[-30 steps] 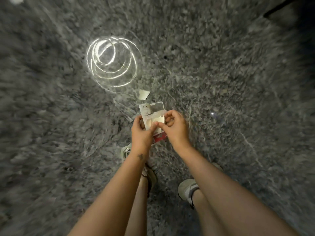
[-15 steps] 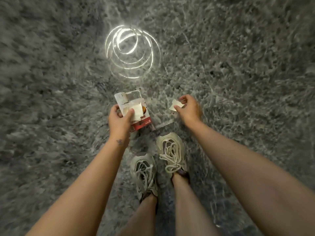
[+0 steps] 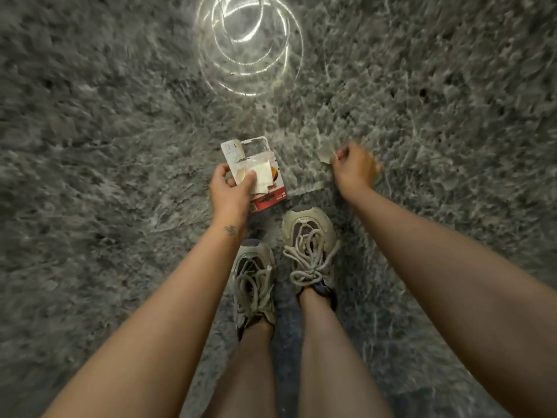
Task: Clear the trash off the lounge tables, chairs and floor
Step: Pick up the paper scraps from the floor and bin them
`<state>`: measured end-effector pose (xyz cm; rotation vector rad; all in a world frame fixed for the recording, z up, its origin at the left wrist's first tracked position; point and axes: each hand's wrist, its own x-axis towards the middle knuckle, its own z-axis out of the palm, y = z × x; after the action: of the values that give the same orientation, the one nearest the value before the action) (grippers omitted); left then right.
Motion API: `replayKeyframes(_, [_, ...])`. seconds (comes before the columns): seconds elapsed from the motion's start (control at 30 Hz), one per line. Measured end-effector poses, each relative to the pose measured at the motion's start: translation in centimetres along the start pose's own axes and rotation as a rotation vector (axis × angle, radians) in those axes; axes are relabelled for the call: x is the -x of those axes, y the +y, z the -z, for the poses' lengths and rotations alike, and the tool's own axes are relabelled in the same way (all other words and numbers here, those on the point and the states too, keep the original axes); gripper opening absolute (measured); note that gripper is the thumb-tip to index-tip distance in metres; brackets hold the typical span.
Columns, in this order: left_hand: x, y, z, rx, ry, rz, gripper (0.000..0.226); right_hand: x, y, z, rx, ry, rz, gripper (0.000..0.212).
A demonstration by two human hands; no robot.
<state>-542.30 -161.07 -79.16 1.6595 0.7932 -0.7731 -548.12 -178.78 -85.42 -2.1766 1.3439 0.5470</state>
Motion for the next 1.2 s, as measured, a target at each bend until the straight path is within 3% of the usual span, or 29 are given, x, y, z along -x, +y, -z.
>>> replayKeyframes(0.07, [1.3, 1.2, 0.1, 0.005, 0.002, -0.002, 0.025, 1.7, -1.8, 2.1, -0.156, -0.052, 0.011, 0.005])
replayKeyframes(0.17, [4.0, 3.7, 0.1, 0.016, 0.009, -0.024, 0.025, 5.5, -4.6, 6.6, -0.480, -0.146, 0.091, 0.014])
replayKeyframes(0.33, [10.5, 9.1, -0.2, 0.058, -0.033, -0.092, 0.029, 12.1, -8.3, 14.3, -0.631, -0.346, 0.215, 0.013])
replayKeyframes(0.57, [18.4, 16.7, 0.8, 0.196, -0.035, -0.139, 0.027, 15.7, -13.6, 22.5, -0.535, -0.233, 0.246, 0.021])
replayKeyframes(0.73, [21.1, 21.0, 3.1, 0.291, 0.051, -0.166, 0.025, 18.2, -19.0, 25.5, -0.358, -0.266, 0.385, 0.024])
replayKeyframes(1.2, [16.1, 24.2, 17.1, 0.473, 0.355, -0.089, 0.023, 25.8, -34.1, 18.0, -0.019, -0.411, 0.706, 0.022])
